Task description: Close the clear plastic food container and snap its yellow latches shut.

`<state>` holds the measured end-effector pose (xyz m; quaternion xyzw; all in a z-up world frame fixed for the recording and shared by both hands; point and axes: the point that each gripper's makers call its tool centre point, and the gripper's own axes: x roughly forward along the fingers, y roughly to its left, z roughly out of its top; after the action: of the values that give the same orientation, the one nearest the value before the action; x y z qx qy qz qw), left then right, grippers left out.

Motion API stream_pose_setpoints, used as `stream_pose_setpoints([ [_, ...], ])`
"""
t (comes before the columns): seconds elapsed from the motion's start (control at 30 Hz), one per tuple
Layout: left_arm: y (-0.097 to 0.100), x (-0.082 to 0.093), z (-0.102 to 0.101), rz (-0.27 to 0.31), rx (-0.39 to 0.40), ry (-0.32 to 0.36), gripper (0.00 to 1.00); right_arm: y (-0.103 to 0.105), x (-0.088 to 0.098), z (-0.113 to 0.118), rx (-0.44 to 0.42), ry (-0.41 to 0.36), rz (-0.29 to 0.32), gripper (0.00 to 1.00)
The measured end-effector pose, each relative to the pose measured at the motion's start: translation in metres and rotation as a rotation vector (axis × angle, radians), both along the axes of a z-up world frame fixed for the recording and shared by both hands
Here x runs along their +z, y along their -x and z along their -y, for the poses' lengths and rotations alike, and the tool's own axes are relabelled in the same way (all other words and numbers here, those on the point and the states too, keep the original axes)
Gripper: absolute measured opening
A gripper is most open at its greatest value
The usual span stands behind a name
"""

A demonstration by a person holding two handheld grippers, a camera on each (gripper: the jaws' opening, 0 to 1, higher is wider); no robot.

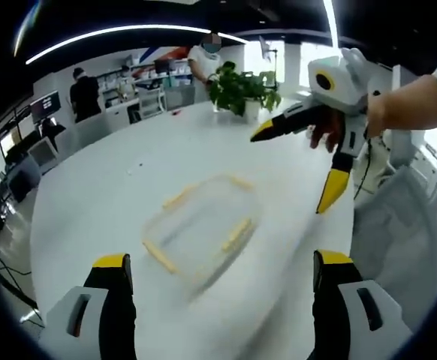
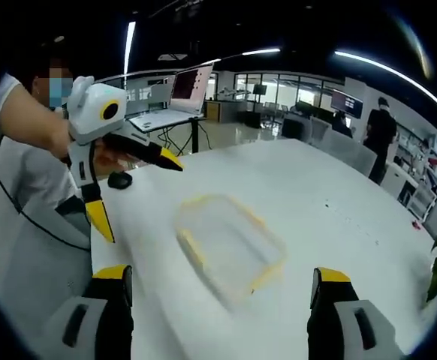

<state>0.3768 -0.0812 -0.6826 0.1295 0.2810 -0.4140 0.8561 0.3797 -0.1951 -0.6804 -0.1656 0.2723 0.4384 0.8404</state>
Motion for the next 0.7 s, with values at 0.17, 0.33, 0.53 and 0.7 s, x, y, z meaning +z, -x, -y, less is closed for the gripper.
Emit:
stream_pose_setpoints([
  [0.17,0.011,-0.001,-0.003,-0.006,0.016,-0.005,0.99,0.011,0.004,0.006,-0.012,-0.013,0.000,0.99],
  [0.33,0.024,0.001,-0.004,-0.010,0.035,-0.003,0.99,0.022,0.007,0.011,-0.040,-0.046,-0.007,0.99],
  [0.53,0.038,0.003,-0.004,-0.013,0.050,0.010,0.99,0.040,0.007,0.012,-0.040,-0.058,-0.014,0.99],
  [0.7,0.049,0.005,-0.005,-0.020,0.067,0.020,0.99,0.052,0.006,0.018,-0.055,-0.066,-0.022,0.96],
])
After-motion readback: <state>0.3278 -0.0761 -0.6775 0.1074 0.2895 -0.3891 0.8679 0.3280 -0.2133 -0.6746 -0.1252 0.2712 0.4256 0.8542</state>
